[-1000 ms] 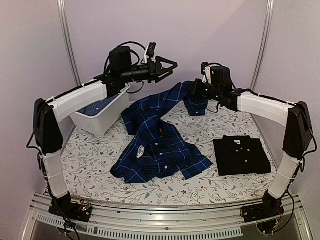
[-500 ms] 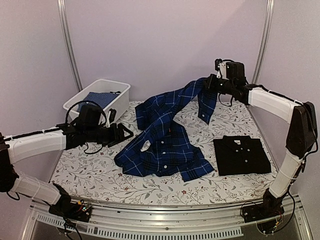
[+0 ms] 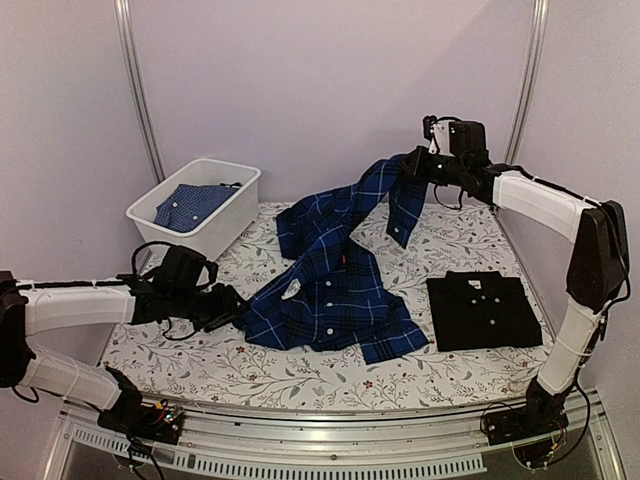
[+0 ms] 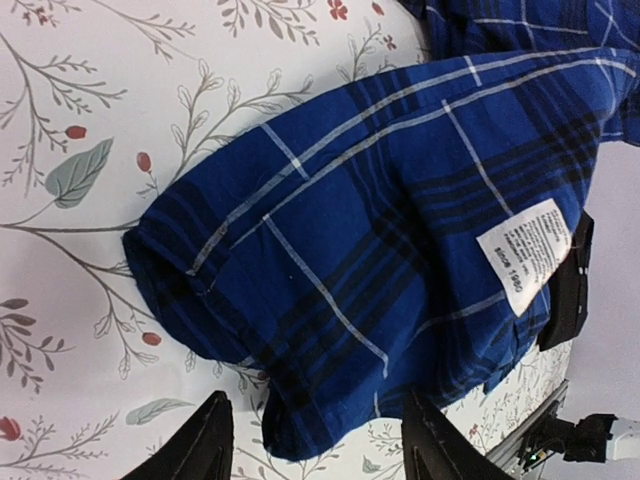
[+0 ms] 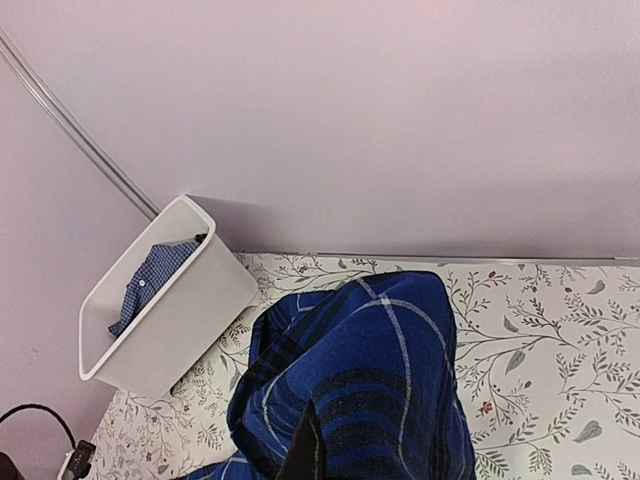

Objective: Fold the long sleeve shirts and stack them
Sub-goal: Flatten out the crumpled shirt at the center of the board.

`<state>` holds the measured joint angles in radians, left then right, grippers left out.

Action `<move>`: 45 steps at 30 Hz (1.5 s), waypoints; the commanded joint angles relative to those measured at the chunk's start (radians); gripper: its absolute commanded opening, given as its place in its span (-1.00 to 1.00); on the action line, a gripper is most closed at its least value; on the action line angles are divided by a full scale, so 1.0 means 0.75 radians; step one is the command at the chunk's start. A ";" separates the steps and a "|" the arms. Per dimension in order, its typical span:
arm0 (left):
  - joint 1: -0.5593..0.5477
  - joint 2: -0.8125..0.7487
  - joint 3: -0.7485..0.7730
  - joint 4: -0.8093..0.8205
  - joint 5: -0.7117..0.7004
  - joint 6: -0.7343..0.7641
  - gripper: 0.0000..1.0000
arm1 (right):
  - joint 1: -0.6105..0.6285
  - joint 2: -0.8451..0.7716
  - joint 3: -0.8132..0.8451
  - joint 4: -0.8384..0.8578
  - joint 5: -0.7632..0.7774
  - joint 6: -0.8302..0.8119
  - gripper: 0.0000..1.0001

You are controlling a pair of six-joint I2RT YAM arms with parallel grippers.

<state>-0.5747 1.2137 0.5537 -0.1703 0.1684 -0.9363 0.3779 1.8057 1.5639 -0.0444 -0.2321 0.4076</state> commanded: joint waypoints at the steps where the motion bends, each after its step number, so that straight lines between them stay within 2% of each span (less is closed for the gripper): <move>1: 0.012 0.119 0.034 0.066 -0.144 0.005 0.14 | 0.000 0.015 0.040 0.012 -0.039 0.011 -1.00; 5: 0.012 0.224 0.099 0.014 -0.291 0.045 0.16 | -0.001 0.011 0.032 0.014 -0.050 0.013 -1.00; 11: 0.013 0.271 0.114 0.014 -0.389 0.072 0.14 | 0.000 0.011 0.025 0.016 -0.067 0.027 -1.00; 21: 0.017 0.436 0.147 0.074 -0.376 0.153 0.07 | -0.001 0.008 0.018 0.019 -0.079 0.034 -1.00; 23: 0.017 0.448 0.138 0.102 -0.358 0.166 -0.02 | -0.001 0.008 0.018 0.019 -0.080 0.035 -1.00; 27: 0.009 0.486 0.132 0.169 -0.302 0.197 -0.35 | -0.001 0.010 0.017 0.019 -0.078 0.033 -1.00; 31: 0.009 0.512 0.182 0.136 -0.293 0.245 -0.92 | -0.001 0.010 0.017 0.015 -0.069 0.027 -1.00; 32: 0.008 0.479 0.206 0.117 -0.303 0.269 -1.00 | -0.001 0.009 0.022 0.010 -0.069 0.023 -1.00; 35: 0.023 0.328 0.333 0.009 -0.355 0.387 -1.00 | -0.001 0.012 0.057 -0.025 -0.062 -0.002 -1.00; 38: 0.047 0.131 0.583 -0.109 -0.354 0.564 -1.00 | -0.001 0.023 0.143 -0.092 -0.015 -0.043 -1.00; 41: 0.050 0.015 0.899 -0.175 -0.214 0.785 -1.00 | -0.014 0.025 0.226 -0.155 0.037 -0.102 -1.00; 45: 0.021 0.039 1.264 -0.234 0.133 0.917 -1.00 | -0.097 0.022 0.299 -0.218 0.062 -0.117 -1.00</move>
<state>-0.5465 1.2606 1.3159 -0.2867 0.0326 -0.4290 0.3649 1.8210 1.7264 -0.1570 -0.2310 0.3584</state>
